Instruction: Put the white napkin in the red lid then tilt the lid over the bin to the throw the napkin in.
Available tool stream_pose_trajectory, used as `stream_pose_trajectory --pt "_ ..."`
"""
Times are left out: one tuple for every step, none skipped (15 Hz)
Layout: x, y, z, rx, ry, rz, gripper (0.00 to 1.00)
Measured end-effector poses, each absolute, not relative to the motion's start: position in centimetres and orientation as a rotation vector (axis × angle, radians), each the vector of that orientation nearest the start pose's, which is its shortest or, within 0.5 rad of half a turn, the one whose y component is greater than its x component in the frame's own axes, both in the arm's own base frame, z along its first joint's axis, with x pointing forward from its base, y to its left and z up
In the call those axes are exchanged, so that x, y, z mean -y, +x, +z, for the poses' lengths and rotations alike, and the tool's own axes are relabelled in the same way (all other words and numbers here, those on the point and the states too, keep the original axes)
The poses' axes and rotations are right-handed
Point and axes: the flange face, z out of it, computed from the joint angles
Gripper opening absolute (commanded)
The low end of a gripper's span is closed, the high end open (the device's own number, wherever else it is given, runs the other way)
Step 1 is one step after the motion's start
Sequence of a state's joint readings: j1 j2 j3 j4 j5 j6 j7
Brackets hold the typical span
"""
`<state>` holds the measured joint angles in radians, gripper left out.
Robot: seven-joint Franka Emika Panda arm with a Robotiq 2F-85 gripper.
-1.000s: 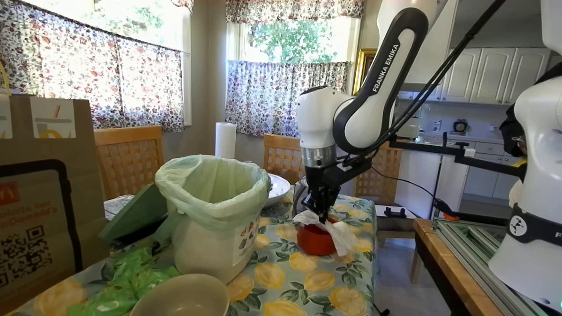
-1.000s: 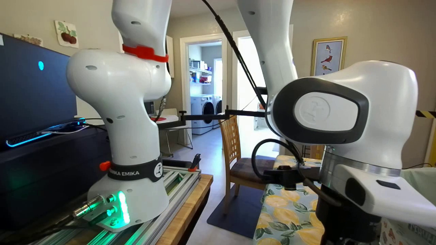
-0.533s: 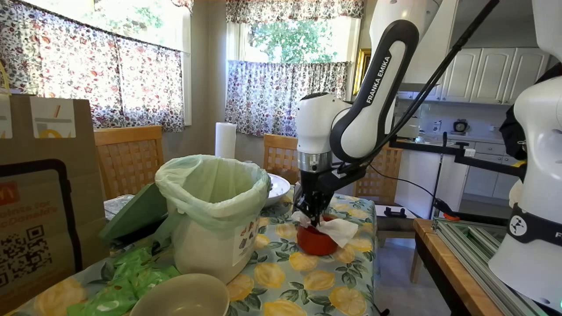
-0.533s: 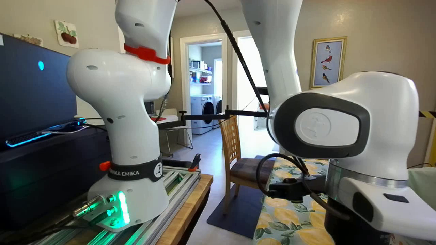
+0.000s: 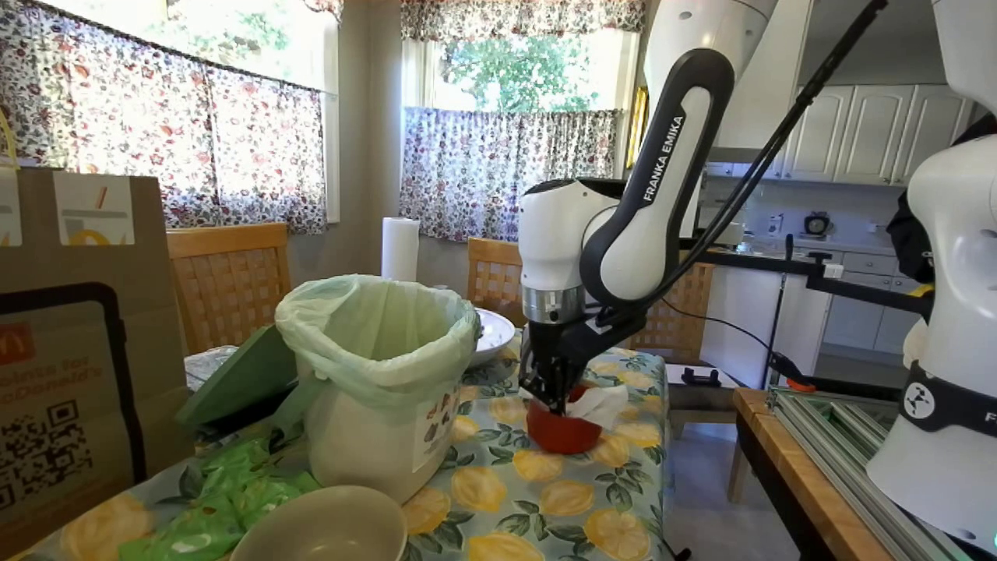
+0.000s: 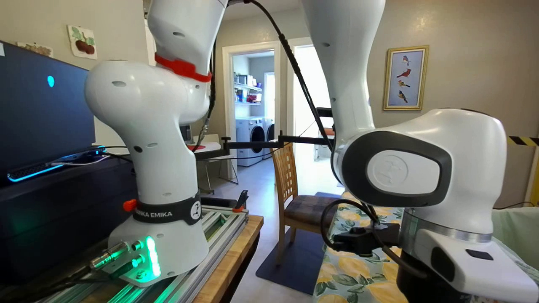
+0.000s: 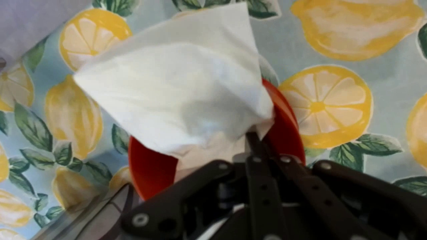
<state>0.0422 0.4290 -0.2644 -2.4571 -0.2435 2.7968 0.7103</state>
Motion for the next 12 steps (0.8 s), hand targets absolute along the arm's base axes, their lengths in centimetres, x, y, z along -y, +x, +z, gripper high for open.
stream_pose_trajectory --pt "10.2 45.1 12.5 -1.111 -3.153 0.072 0.27" --pt "10.2 45.1 12.3 -1.111 -3.157 0.077 0.33" --pt "10.3 45.0 12.2 -1.111 -3.159 0.08 0.4" --pt "10.3 45.0 12.2 -1.113 -3.16 0.079 0.49" --pt "10.4 45.1 12.2 -1.114 -3.162 0.077 0.55" --pt "10.4 45.1 12.3 -1.113 -3.164 0.072 0.63" --pt "10.4 45.2 12.5 -1.111 -3.168 0.066 0.7" --pt "10.3 45.3 12.6 -1.106 -3.173 0.059 0.77" --pt "10.1 45.3 12.8 -1.1 -3.178 0.054 0.85" --pt "9.9 45.4 13.0 -1.091 -3.182 0.047 0.92" --pt "9.6 45.4 13.3 -1.082 -3.186 0.043 0.99" --pt "9.3 45.4 13.6 -1.071 -3.189 0.036 1.0"
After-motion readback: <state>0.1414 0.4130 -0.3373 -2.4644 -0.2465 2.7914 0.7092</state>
